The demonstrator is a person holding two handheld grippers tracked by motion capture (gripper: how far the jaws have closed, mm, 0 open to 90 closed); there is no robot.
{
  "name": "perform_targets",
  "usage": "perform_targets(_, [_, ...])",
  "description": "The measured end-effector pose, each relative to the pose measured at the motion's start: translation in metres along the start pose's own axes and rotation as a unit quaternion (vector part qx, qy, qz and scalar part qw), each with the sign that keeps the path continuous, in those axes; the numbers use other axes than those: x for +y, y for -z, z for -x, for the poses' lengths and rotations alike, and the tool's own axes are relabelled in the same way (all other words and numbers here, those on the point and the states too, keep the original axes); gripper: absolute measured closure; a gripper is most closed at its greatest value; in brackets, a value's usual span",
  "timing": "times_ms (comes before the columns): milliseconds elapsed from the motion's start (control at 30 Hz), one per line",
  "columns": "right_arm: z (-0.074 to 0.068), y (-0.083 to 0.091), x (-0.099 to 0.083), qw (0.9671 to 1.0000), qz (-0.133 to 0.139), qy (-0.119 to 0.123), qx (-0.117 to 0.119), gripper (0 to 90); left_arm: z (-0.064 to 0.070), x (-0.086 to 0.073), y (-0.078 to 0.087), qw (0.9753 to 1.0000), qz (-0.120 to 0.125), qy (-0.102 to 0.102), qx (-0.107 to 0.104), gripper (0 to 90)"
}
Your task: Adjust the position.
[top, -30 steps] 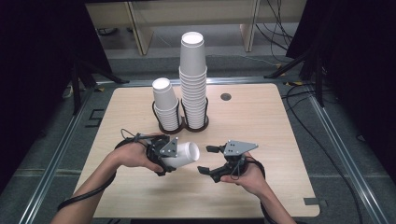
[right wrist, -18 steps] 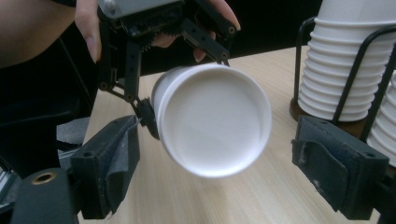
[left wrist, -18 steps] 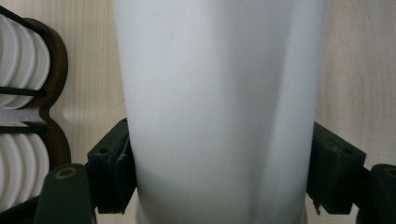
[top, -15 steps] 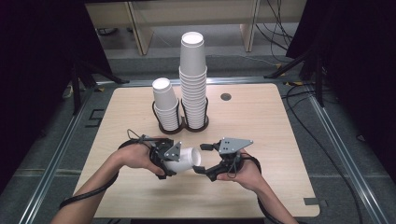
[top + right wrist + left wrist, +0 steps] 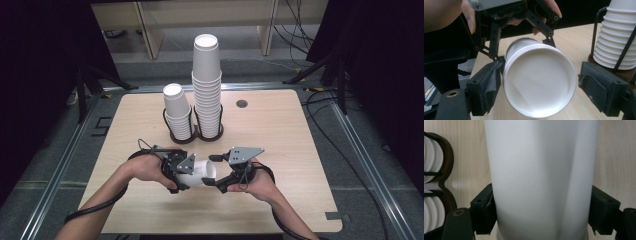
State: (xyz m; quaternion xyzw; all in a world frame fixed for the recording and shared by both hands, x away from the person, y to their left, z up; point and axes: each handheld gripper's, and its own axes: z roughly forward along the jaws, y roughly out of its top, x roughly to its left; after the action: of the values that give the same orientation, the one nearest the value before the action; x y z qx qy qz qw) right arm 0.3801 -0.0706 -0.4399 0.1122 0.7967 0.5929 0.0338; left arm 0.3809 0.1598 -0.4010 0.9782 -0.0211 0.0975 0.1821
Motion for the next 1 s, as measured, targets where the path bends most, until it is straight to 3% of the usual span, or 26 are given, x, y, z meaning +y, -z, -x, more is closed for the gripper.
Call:
perform_targets(33, [-0.0005, -0.0020, -0.0009, 0.9999, 0.004, -0.007, 0.010, 19.7, -0.0001, 0.0000, -0.0003, 1.0000, 0.001, 0.002, 0.001, 22.3])
perform_targets(67, [-0.0002, -0.0009, -0.0006, 1.0000, -0.002, 0.002, 0.001, 20.1, -0.0001, -0.0002, -0.0002, 1.0000, 0.001, 0.001, 0.000, 22.3])
perform_targets(1000, [-0.0009, -0.0052, -0.0030, 0.9997, -0.008, 0.002, 0.022, 25.2, 0.0012, 0.0014, 0.0018, 0.9999, 0.000, -0.008, -0.009, 22.2])
